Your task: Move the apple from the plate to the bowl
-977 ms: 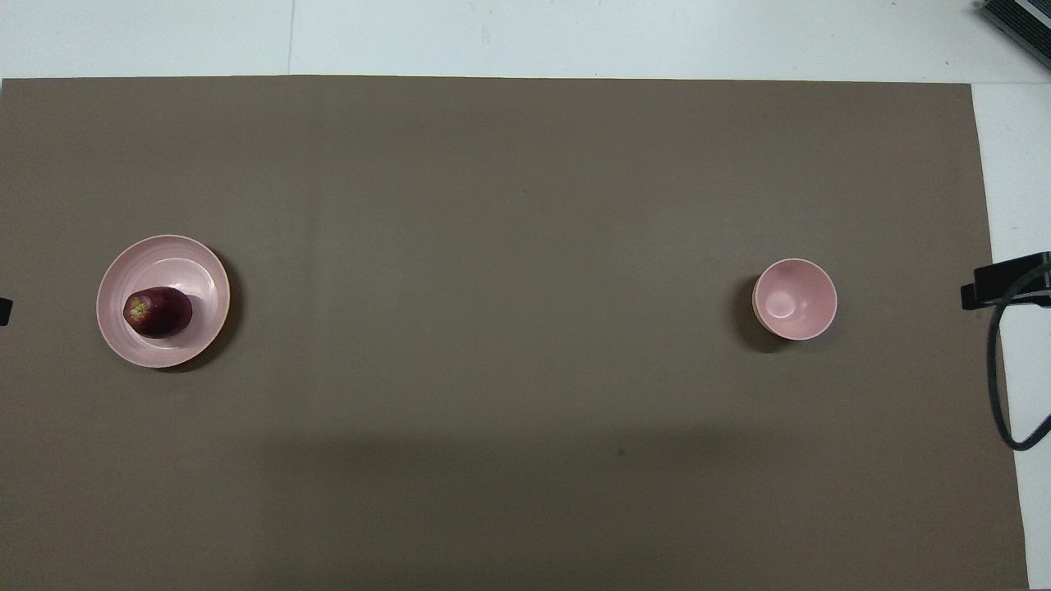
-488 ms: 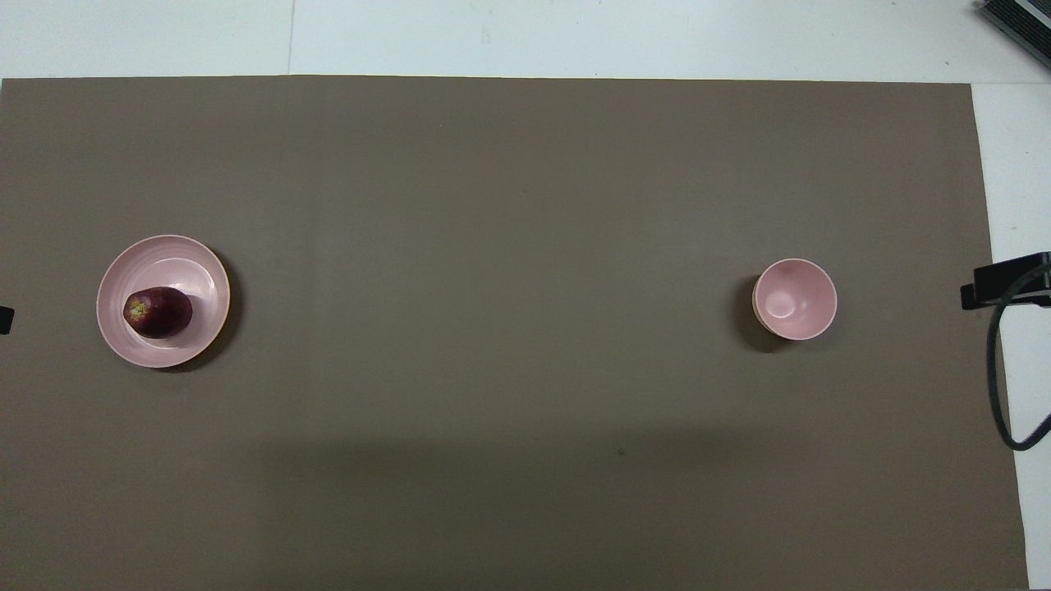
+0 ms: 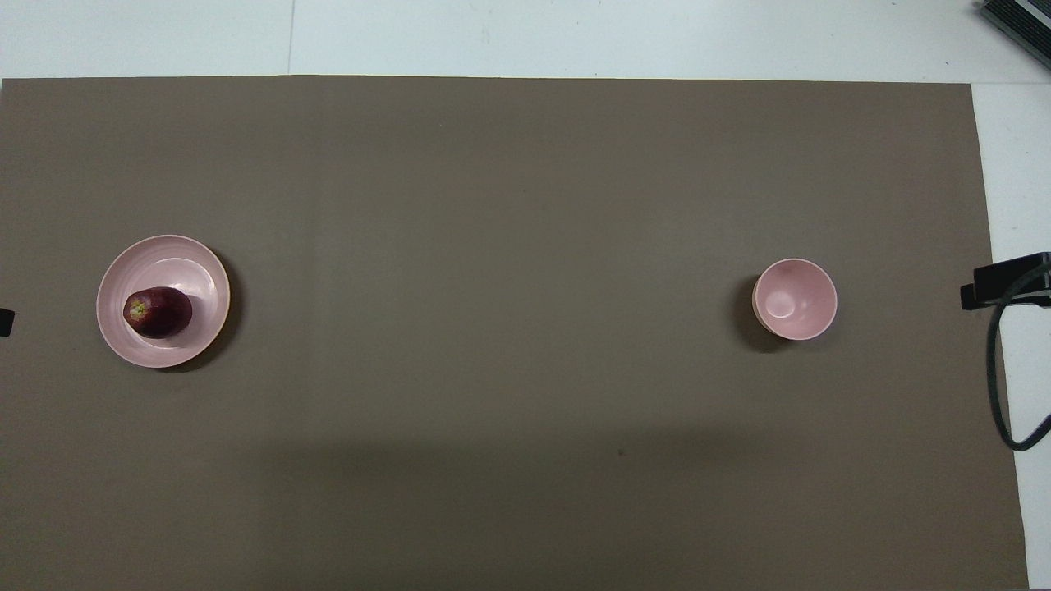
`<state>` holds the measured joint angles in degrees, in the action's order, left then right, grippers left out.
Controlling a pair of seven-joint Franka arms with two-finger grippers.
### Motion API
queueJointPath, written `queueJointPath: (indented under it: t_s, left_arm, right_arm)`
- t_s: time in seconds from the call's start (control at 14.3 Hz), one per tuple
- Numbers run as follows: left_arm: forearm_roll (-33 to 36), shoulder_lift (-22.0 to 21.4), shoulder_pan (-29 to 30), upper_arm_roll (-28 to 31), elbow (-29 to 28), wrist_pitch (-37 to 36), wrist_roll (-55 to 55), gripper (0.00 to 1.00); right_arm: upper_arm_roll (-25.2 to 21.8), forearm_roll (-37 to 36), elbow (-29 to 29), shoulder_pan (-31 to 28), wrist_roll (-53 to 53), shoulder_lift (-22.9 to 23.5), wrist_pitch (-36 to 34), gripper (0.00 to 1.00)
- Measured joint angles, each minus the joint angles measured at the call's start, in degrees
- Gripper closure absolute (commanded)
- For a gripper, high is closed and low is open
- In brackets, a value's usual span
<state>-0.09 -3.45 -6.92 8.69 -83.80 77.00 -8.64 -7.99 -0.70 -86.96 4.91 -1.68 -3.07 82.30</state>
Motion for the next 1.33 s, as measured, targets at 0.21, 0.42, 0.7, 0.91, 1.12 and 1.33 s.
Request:
queueJointPath:
  t_s: [0.21,0.42,0.7,0.91,1.12,1.33]
  left_arm:
    - [0.00,-0.31,0.03,0.10,-3.21,2.78,0.00,0.00]
    - [0.00,-0.73,0.53,0.22,-8.90,6.96,0.00,0.00]
    - [0.00,-0.91,0.57,0.33,-18.46,16.31,0.00,0.00]
    - [0.00,-0.88,0.92,0.40,-25.11,25.63,-0.02,0.00]
    - [0.00,-0.82,1.85,0.41,-31.27,36.20,-0.10,0.00]
    - [0.00,0.30,2.31,0.49,-35.92,44.99,-0.16,0.00]
  right_arm:
    - [0.00,0.00,0.00,0.00,0.00,0.00,0.00,0.00]
    - [-0.09,0.00,0.00,-0.08,0.00,0.00,0.00,0.00]
    - [-0.14,0.00,0.00,-0.14,0.00,0.00,0.00,0.00]
    - [-0.14,0.00,0.00,-0.14,0.00,0.00,0.00,0.00]
    - [-0.14,0.00,0.00,-0.14,0.00,0.00,0.00,0.00]
    - [-0.14,0.00,0.00,-0.14,0.00,0.00,0.00,0.00]
